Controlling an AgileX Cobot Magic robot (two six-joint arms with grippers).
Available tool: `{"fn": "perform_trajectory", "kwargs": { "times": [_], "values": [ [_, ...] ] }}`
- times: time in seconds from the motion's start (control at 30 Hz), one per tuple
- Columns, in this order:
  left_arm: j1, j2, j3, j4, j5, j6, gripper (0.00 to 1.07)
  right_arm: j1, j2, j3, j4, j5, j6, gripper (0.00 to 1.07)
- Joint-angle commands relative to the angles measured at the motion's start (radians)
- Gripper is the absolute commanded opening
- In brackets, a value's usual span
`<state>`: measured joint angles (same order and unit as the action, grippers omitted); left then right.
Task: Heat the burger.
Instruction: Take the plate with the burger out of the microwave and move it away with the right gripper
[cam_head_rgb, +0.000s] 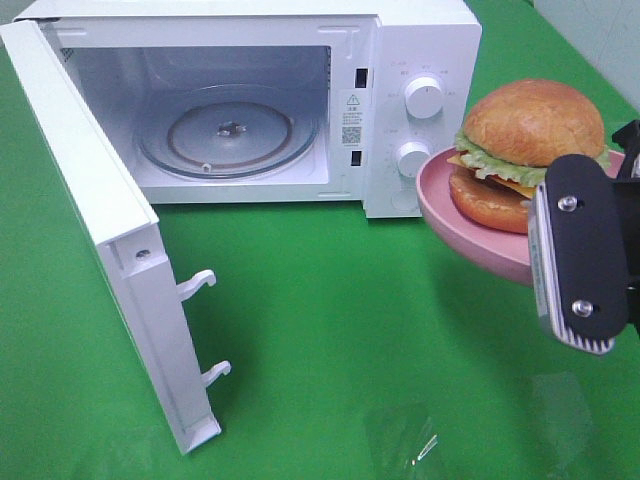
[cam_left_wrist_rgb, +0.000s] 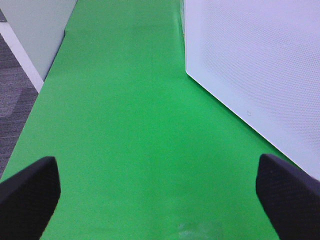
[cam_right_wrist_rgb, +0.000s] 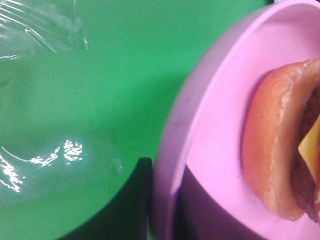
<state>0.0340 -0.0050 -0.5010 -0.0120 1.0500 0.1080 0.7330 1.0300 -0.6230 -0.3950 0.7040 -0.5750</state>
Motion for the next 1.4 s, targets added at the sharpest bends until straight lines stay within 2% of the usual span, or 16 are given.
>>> {"fn": "perform_trajectory", "kwargs": {
  "times": [0.03,0.17,0.5,0.83,1.07,1.4],
  "values": [
    [-0.001,-0.019,0.003,-0.003,-0.013,-0.002,1.0,0.003,-0.015,-0.007,-0.066,-0.035,0.06,0.0],
    [-0.001,-0.019,0.003,-0.003,-0.013,-0.002,1.0,0.003,-0.015,-0.007,-0.136,-0.007,0.175,0.0],
    [-0.001,-0.019,0.003,-0.003,-0.013,-0.002,1.0,0.003,-0.009,-0.007,-0.218,0.058,0.345,0.0],
    [-0.001,-0.019,0.003,-0.003,-0.013,-0.002,1.0,0.002,0.151,-0.007,-0.408,0.114,0.764,0.0],
    [-0.001,-0.019,0.003,-0.003,-0.013,-0.002,1.0,0.0,0.247,-0.007,-0.431,0.151,0.936,0.0],
    [-0.001,-0.019,0.003,-0.003,-0.013,-0.002,1.0,0.0,0.375,-0.008,-0.487,0.319,1.233,0.01]
  ]
}}
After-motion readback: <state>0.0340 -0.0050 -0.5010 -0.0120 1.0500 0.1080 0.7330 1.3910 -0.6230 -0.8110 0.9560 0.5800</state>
